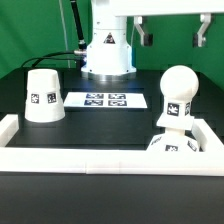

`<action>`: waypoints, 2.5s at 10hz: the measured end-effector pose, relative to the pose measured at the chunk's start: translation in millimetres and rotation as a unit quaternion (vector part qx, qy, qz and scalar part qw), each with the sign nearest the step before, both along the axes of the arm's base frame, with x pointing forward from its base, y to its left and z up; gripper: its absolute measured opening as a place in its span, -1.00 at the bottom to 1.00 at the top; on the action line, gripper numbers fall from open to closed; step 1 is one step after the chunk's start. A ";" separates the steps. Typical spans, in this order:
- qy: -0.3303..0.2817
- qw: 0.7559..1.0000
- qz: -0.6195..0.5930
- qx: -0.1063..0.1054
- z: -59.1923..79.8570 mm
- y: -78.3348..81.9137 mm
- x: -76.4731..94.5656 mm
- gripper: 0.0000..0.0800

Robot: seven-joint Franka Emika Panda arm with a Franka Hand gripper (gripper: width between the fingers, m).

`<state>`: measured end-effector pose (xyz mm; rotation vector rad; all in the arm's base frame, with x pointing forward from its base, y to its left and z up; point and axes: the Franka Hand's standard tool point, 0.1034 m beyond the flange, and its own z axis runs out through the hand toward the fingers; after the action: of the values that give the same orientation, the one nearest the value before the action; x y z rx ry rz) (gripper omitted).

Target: Assemble lamp

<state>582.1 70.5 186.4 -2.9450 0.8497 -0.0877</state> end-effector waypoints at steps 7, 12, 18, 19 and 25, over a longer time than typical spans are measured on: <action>-0.020 1.000 -0.016 -0.002 -35.4 -61.3 -51.3 0.75; -0.022 1.000 -0.007 0.006 -38.7 -63.1 -54.5 0.75; -0.018 0.999 0.038 0.002 -58.1 -154.6 -101.8 0.75; -0.015 1.000 0.026 0.004 -59.2 -152.5 -102.6 0.75; -0.006 1.000 0.023 0.008 -64.3 -164.6 -131.3 0.75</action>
Offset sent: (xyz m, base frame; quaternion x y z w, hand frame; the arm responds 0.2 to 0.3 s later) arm -0.0450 -0.0512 -0.0173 0.0169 0.0406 0.0218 0.9988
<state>450.8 -94.1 122.1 -2.9436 0.7767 -0.0945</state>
